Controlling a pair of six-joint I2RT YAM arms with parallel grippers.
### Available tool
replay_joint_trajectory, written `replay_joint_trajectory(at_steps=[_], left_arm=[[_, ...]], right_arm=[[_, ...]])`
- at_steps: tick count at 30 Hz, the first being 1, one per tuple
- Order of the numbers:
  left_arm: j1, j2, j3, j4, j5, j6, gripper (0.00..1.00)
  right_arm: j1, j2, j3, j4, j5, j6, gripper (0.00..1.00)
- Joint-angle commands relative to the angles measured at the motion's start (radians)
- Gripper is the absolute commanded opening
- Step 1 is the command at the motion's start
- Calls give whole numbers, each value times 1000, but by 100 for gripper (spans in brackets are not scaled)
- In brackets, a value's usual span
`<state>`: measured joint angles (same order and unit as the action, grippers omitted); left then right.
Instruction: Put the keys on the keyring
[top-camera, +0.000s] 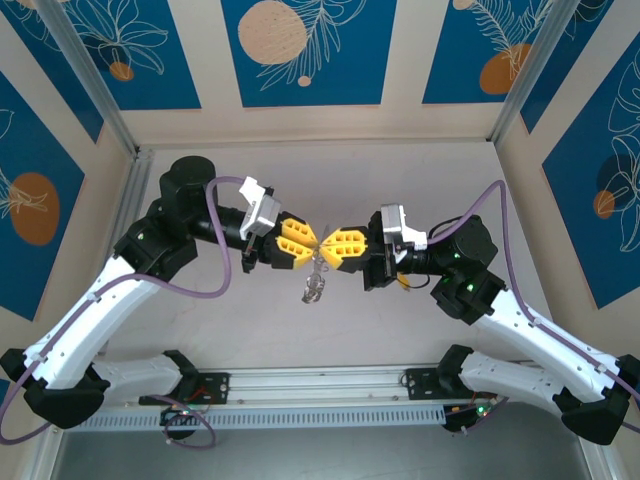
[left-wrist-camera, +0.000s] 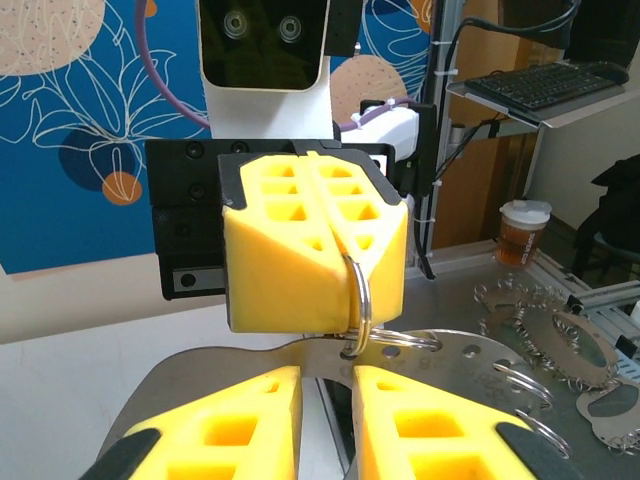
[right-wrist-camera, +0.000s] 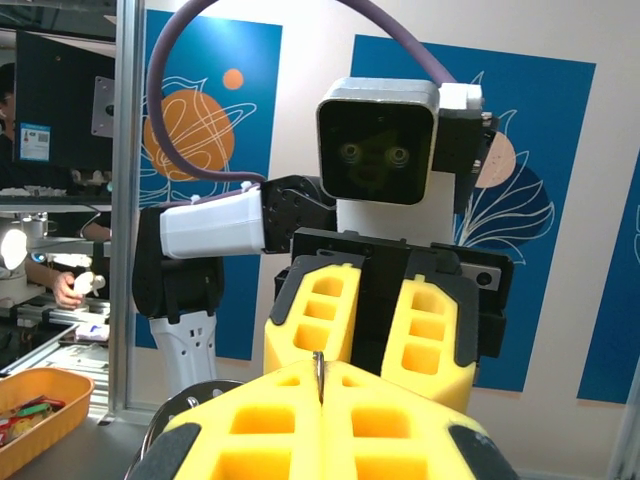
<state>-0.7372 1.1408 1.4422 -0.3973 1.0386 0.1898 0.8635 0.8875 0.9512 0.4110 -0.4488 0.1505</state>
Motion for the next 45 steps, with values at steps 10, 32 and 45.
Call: replay_joint_trajectory(at_steps=[10, 32, 45], left_arm=[[-18, -20, 47, -23, -16, 33, 20], [-33, 7, 33, 55, -89, 21, 0], [2, -8, -74, 250, -42, -124, 0]], right_arm=[[-3, -4, 12, -15, 51, 1, 0], [12, 58, 96, -214, 50, -36, 0], [35, -41, 93, -337, 115, -134, 52]])
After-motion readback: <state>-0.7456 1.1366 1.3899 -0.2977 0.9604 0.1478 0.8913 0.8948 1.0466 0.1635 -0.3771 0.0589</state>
